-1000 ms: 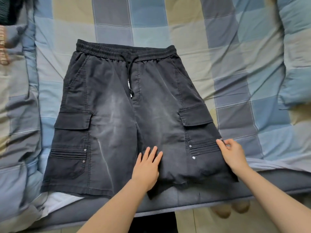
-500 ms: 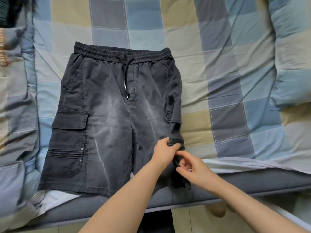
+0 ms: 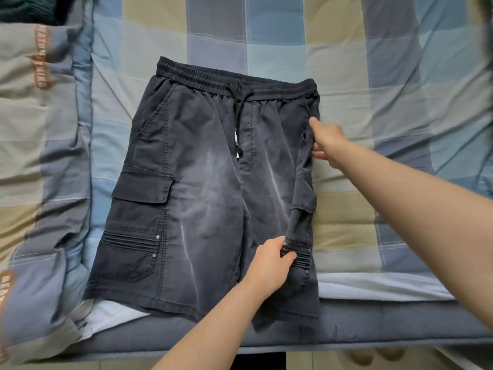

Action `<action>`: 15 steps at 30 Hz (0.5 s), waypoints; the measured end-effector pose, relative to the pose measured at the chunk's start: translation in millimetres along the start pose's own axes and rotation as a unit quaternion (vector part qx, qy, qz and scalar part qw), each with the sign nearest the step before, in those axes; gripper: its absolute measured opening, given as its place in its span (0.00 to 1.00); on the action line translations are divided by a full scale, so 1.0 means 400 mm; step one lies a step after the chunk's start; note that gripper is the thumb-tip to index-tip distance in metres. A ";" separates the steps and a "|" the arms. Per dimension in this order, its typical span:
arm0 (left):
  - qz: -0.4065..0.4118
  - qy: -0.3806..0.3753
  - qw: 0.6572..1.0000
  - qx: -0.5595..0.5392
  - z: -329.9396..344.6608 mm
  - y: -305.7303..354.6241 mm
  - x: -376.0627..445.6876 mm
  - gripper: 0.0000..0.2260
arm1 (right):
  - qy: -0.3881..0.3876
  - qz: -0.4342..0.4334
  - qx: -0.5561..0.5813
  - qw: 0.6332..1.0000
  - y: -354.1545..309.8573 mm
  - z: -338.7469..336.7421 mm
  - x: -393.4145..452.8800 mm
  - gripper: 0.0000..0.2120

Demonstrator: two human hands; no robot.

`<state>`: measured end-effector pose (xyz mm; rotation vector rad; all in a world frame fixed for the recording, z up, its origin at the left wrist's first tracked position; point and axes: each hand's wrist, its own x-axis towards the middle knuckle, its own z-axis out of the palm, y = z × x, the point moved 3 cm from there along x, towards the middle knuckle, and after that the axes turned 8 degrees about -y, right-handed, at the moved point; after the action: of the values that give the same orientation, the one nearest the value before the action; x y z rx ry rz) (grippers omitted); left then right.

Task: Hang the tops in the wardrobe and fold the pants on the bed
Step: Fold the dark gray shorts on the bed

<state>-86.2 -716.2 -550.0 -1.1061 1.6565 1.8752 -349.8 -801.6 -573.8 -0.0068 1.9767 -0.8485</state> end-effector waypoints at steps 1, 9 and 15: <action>0.007 -0.010 1.000 -0.002 -0.013 -0.007 -0.002 0.08 | 0.012 -0.001 -0.008 1.000 -0.014 0.023 0.016 0.19; 0.060 0.018 0.995 -0.072 -0.202 -0.065 -0.122 0.06 | 0.138 -0.021 0.137 0.981 -0.095 0.114 -0.002 0.04; 0.001 0.207 0.977 -0.054 -0.462 -0.251 -0.260 0.02 | 0.054 -0.127 0.041 0.990 -0.251 0.363 -0.072 0.03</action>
<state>105.1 -850.5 -530.7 -1.6295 1.7808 1.8442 -254.9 -949.3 -539.9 -0.1720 2.0693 -1.1149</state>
